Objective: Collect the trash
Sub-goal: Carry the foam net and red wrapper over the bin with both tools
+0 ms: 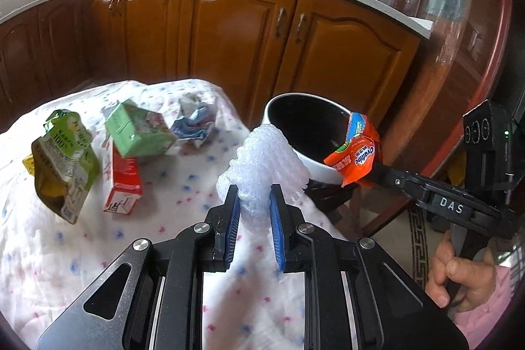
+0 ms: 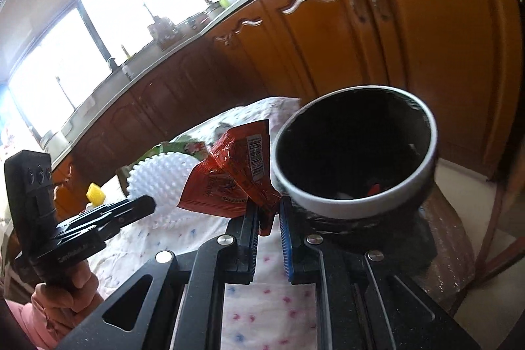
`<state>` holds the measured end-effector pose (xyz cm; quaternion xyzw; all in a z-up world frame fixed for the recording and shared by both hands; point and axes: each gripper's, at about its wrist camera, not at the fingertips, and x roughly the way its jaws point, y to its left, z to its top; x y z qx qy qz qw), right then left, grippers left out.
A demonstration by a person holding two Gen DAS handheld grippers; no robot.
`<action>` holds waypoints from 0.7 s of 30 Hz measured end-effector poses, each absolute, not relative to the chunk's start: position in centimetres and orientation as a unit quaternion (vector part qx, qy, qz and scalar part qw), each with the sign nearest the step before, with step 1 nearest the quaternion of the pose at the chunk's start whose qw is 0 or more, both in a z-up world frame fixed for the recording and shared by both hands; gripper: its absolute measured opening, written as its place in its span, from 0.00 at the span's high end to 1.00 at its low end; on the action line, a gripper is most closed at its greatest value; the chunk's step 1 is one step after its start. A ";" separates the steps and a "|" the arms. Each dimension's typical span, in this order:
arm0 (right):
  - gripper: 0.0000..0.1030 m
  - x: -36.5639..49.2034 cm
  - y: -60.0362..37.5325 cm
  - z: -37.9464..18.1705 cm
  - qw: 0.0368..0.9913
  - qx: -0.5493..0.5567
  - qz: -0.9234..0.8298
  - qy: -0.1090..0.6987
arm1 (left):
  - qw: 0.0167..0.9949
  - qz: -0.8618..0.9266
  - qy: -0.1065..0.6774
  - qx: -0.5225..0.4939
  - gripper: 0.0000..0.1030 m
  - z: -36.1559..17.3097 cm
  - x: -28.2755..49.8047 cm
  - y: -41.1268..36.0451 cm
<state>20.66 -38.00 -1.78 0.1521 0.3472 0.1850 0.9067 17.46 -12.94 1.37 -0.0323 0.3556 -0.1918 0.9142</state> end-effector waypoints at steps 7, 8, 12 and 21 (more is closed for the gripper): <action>0.88 21.2 -40.4 -1.7 0.910 0.164 0.153 0.348 | 0.910 -0.213 0.354 -0.032 0.84 1.7 18.7 -14.9; 0.88 21.3 -40.7 -1.6 0.911 0.166 0.149 0.347 | 0.909 -0.217 0.354 -0.031 0.84 1.7 19.0 -15.3; 0.88 22.2 -41.7 -1.6 0.912 0.170 0.137 0.348 | 0.908 -0.229 0.351 -0.025 0.84 2.1 19.8 -17.0; 0.88 24.2 -42.8 -1.7 0.912 0.165 0.117 0.355 | 0.901 -0.241 0.361 -0.020 0.84 1.8 22.7 -19.8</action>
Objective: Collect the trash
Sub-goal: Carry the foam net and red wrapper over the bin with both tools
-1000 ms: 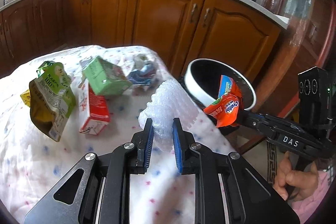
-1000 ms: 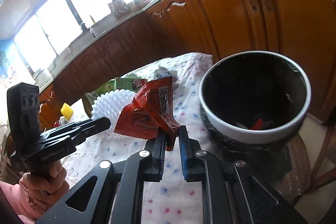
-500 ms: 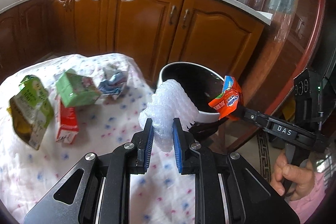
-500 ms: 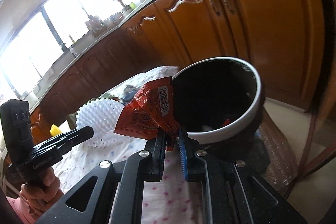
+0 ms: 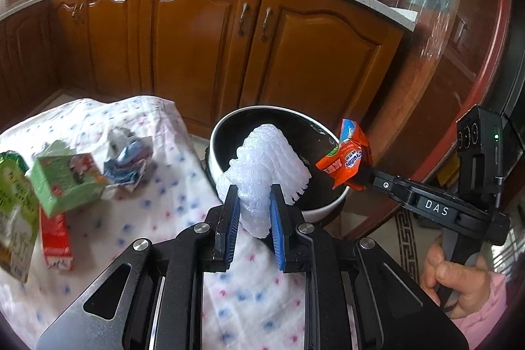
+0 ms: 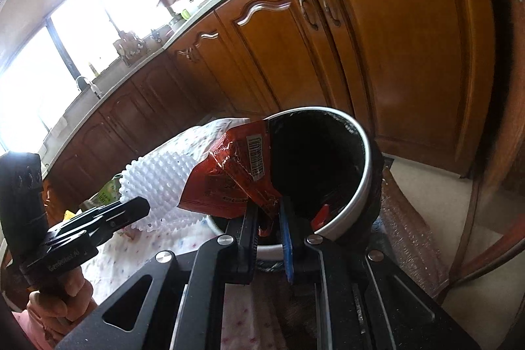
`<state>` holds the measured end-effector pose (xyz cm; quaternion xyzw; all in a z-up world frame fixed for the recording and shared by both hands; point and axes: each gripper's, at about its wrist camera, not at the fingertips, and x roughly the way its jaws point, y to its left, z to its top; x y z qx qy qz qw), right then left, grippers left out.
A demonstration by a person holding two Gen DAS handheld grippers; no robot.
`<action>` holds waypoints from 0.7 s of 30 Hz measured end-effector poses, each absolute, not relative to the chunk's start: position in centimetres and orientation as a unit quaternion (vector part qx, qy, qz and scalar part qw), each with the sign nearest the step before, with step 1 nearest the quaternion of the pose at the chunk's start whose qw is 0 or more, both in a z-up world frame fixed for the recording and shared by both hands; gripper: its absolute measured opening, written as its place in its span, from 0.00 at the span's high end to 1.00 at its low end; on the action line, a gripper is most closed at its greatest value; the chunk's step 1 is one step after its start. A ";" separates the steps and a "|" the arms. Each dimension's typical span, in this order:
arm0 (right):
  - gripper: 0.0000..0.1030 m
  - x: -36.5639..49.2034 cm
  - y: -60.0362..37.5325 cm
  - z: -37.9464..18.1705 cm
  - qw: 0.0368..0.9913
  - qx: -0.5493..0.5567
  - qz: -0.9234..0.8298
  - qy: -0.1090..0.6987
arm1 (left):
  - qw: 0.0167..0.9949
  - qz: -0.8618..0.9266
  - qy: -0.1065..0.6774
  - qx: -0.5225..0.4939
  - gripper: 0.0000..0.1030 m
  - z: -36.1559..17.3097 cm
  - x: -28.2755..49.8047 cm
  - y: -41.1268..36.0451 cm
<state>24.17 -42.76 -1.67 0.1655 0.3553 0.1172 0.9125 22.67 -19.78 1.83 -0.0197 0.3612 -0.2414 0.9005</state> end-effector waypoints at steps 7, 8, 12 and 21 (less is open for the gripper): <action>0.88 25.9 -43.5 -2.3 0.907 0.158 0.106 0.374 | 0.896 -0.245 0.371 -0.006 0.84 1.4 24.6 -21.8; 0.88 26.2 -43.5 -2.3 0.907 0.157 0.103 0.377 | 0.894 -0.245 0.374 -0.004 0.84 1.2 24.9 -22.1; 0.88 27.1 -43.6 -2.6 0.904 0.145 0.093 0.390 | 0.889 -0.245 0.386 -0.001 0.84 0.8 26.0 -23.0; 0.75 28.9 -43.8 -3.2 0.897 0.125 0.077 0.416 | 0.881 -0.235 0.409 0.006 0.63 -0.2 27.6 -24.4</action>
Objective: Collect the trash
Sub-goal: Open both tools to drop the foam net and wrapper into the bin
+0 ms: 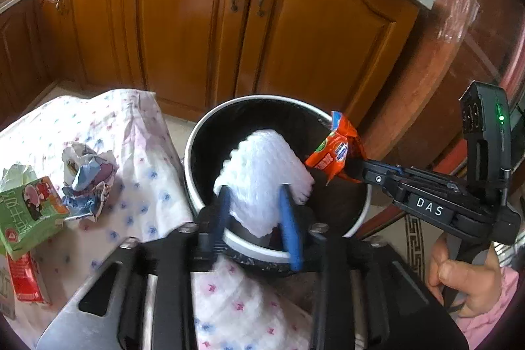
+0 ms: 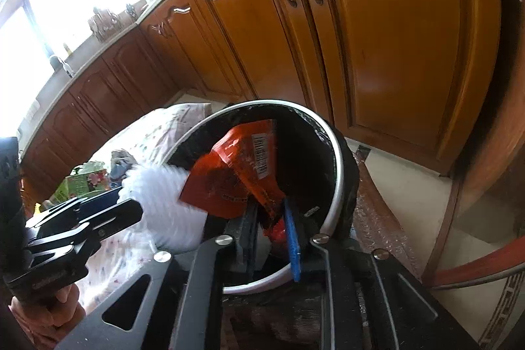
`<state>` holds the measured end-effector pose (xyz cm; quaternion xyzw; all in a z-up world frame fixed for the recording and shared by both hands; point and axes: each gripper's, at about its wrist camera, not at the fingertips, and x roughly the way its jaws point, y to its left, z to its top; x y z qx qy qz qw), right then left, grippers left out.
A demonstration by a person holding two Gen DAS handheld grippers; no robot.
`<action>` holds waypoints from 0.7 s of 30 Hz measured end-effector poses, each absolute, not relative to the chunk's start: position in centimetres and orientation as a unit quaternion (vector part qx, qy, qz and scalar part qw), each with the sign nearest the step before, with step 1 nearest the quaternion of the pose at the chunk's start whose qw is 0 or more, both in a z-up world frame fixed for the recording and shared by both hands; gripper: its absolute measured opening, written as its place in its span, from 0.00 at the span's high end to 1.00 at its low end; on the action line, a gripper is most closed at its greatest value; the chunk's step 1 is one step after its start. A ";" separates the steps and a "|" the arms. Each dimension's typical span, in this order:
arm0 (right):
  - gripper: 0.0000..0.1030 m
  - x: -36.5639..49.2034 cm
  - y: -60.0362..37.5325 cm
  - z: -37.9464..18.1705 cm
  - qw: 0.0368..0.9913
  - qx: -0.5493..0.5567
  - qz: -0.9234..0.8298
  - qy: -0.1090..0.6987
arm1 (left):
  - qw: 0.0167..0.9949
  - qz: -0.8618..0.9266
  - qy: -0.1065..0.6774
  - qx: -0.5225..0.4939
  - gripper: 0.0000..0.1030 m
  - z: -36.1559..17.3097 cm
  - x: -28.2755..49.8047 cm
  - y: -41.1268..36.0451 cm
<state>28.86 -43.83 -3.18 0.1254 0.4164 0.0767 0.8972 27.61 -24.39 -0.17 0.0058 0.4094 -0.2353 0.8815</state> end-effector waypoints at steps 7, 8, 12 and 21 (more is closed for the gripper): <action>0.57 27.8 -44.3 -2.9 0.901 0.148 0.085 0.399 | 0.882 -0.234 0.410 -0.007 0.48 -0.2 27.3 -23.5; 0.55 27.5 -44.3 -2.8 0.902 0.152 0.086 0.395 | 0.882 -0.234 0.410 -0.010 0.48 -0.2 27.2 -23.4; 0.35 26.4 -44.1 -2.4 0.906 0.172 0.090 0.376 | 0.883 -0.231 0.408 -0.019 0.46 -0.2 26.3 -22.4; 0.20 23.4 -40.8 -2.1 0.912 0.182 0.110 0.352 | 0.890 -0.209 0.402 -0.056 0.46 -0.5 22.9 -18.1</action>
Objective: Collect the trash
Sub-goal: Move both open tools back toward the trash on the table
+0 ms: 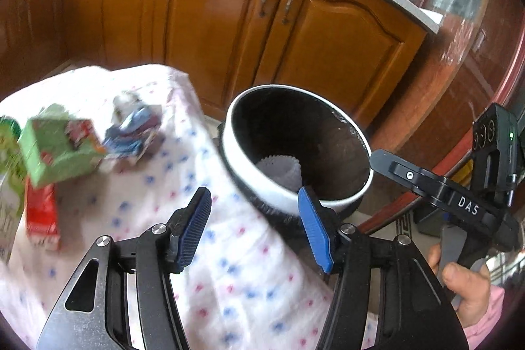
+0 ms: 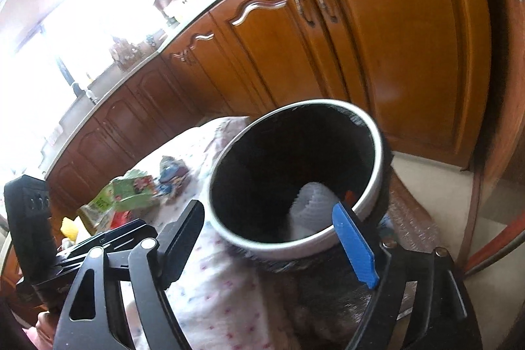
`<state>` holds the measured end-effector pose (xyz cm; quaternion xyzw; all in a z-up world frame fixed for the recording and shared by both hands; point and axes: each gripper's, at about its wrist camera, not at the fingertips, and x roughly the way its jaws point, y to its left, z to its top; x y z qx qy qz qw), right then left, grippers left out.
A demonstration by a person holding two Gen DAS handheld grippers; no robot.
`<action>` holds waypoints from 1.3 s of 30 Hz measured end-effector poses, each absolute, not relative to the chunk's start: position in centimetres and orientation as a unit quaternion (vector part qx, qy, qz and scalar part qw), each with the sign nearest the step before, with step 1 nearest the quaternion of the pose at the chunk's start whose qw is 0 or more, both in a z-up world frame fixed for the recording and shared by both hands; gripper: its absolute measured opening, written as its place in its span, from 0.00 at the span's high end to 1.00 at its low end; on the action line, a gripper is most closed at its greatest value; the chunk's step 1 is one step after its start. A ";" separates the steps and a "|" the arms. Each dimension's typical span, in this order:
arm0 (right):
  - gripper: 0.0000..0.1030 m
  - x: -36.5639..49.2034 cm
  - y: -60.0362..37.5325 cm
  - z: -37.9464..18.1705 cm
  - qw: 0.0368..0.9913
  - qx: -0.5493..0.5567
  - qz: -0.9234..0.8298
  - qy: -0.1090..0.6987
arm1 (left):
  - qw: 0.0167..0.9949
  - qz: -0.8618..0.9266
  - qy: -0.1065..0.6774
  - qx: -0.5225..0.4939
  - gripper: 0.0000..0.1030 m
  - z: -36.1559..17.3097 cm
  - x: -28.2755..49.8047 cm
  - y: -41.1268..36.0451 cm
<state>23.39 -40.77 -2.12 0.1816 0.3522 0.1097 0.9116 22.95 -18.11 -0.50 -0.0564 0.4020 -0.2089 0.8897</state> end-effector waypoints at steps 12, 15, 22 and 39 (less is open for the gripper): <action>0.20 21.9 -35.6 -3.2 0.899 0.184 0.148 0.367 | 0.901 -0.148 0.395 -0.097 0.46 -1.2 18.3 -11.1; 0.20 21.5 -34.1 -3.3 0.895 0.180 0.161 0.374 | 0.903 -0.134 0.394 -0.107 0.46 -1.5 17.3 -9.4; 0.20 21.4 -30.3 -3.8 0.886 0.168 0.191 0.388 | 0.908 -0.107 0.386 -0.124 0.46 -1.7 15.7 -5.7; 0.20 23.1 -22.5 -4.3 0.862 0.155 0.254 0.410 | 0.911 -0.017 0.378 -0.166 0.46 -2.7 13.8 4.0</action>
